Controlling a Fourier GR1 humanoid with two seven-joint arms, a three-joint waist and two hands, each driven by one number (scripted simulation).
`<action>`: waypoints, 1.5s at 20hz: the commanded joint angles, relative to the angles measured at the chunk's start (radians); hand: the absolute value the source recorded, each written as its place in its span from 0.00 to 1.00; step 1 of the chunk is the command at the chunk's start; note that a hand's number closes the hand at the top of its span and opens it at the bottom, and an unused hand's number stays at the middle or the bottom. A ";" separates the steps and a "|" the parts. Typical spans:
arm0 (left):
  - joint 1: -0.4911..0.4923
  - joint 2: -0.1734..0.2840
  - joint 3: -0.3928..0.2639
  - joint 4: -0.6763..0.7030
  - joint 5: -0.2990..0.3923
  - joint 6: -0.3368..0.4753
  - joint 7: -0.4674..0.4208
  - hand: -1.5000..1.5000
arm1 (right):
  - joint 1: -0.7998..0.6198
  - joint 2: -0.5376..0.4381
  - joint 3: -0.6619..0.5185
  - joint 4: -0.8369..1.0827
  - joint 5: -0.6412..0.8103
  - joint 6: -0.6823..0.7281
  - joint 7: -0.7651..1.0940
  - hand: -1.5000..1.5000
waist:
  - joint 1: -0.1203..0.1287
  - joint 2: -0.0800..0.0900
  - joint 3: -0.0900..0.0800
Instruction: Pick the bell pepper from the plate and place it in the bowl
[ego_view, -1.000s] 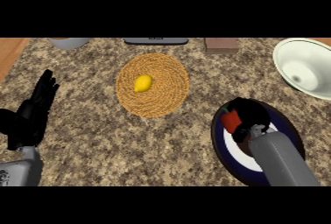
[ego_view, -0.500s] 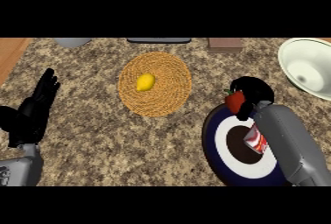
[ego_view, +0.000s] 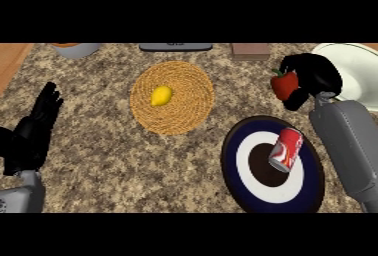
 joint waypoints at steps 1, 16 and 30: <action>0.017 -0.021 -0.009 -0.001 -0.012 0.018 -0.004 0.50 | -0.059 -0.043 -0.075 -0.149 -0.002 -0.075 0.075 1.00 | -0.009 -0.004 0.000; -0.004 -0.017 -0.014 -0.060 0.002 -0.020 0.034 0.50 | -0.099 -0.183 -0.351 -0.065 -0.157 -0.074 -0.005 1.00 | 0.030 0.012 0.001; -0.078 -0.001 0.005 0.030 0.013 -0.053 0.006 0.50 | -0.245 -0.320 -0.472 0.601 -0.163 -0.316 -0.430 1.00 | 0.061 0.029 0.003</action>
